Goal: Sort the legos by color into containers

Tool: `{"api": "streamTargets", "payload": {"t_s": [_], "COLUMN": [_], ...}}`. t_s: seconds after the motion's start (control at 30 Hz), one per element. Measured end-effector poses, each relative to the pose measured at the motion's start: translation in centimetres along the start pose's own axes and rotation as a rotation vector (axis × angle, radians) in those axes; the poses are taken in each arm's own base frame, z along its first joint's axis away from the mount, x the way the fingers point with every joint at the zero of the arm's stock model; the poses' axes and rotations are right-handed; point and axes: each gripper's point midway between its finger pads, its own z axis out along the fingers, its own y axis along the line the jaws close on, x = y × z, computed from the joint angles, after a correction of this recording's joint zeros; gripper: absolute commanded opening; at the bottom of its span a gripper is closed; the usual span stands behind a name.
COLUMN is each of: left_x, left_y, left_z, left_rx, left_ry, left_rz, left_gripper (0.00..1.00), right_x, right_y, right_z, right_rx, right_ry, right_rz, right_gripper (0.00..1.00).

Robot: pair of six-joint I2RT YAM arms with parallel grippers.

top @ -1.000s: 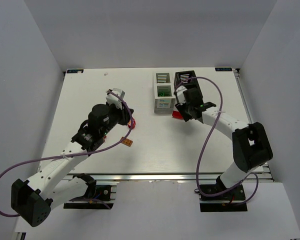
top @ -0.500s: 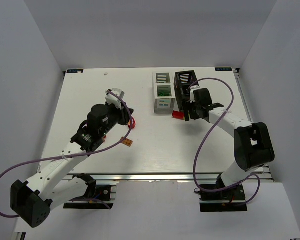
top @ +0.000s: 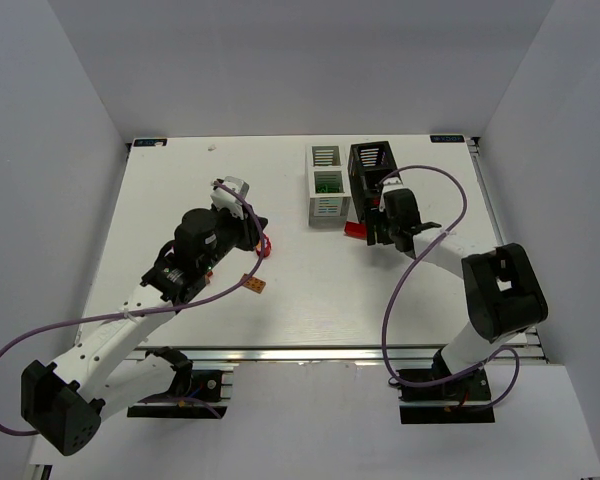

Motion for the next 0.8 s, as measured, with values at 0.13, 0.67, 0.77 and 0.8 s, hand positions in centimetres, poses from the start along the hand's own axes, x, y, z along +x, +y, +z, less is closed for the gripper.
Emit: {"api": "streamTargets", "payload": {"t_s": [0.13, 0.67, 0.77, 0.8], "left_x": [0.0, 0.0, 0.0, 0.0], "left_y": [0.0, 0.1, 0.2, 0.2], "left_z": [0.0, 0.0, 0.0, 0.0], "left_rx": [0.001, 0.003, 0.003, 0.003], "left_ry": [0.001, 0.000, 0.000, 0.000], "left_rz": [0.000, -0.002, -0.002, -0.002], "left_gripper": [0.38, 0.38, 0.38, 0.38], "right_x": [-0.3, 1.0, 0.8, 0.8], "right_y": [0.6, 1.9, 2.4, 2.5], "right_z": [0.4, 1.7, 1.8, 1.8], "right_rx": [0.004, 0.032, 0.029, 0.027], "right_ry": [-0.022, 0.015, 0.013, 0.012], "right_rz": [-0.005, -0.048, -0.057, -0.059], "right_gripper": [0.75, 0.75, 0.75, 0.75]}}
